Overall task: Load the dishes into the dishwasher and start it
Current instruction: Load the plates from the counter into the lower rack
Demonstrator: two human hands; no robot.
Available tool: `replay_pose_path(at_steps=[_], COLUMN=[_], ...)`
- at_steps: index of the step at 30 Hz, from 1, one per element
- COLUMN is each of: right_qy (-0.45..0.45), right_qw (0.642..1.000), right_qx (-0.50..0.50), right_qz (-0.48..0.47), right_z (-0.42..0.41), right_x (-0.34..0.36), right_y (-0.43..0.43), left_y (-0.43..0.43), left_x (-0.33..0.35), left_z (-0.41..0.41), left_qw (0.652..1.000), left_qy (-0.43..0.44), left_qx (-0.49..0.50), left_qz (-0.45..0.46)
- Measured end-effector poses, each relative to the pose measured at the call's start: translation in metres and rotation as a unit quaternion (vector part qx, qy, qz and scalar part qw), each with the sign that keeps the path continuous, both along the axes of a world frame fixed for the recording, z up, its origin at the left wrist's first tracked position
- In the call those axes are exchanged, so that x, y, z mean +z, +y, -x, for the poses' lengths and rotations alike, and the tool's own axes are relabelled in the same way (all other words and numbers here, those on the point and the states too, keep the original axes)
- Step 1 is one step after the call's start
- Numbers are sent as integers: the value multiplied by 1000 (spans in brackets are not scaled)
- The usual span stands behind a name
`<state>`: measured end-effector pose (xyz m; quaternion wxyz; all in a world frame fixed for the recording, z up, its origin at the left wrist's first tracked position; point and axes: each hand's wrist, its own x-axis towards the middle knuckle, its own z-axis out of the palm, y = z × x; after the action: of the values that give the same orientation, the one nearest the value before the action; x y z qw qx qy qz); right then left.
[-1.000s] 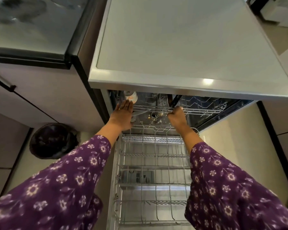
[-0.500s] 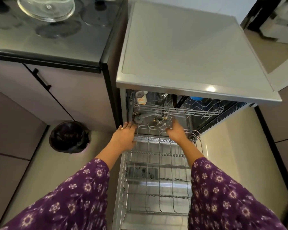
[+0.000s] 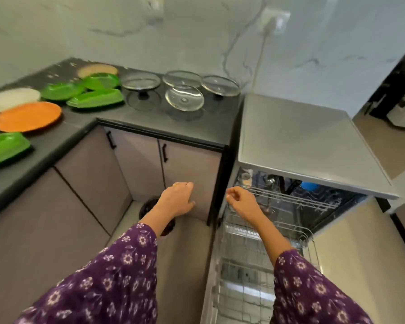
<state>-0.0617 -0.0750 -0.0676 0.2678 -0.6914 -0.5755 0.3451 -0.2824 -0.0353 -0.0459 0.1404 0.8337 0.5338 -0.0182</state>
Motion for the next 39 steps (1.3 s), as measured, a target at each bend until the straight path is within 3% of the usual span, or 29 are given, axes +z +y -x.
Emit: replay_pose_path(at_steps=[8, 17, 32, 39], right_qy=[-49, -62, -96, -113], right_qw=[994, 979, 914, 894], right_qx=[84, 183, 393, 434], right_qz=[-55, -57, -14, 2], right_z=[139, 257, 488, 582], right_x=[76, 99, 74, 49], right_y=[10, 56, 230, 301], left_y=[-33, -55, 27, 79], left_x=[69, 70, 16, -12], left_z=[175, 309, 438, 469], left_qw=[995, 978, 930, 906], left_qy=[-8, -9, -27, -76], left_qx=[88, 206, 366, 416], left_qz=[-46, -25, 25, 13])
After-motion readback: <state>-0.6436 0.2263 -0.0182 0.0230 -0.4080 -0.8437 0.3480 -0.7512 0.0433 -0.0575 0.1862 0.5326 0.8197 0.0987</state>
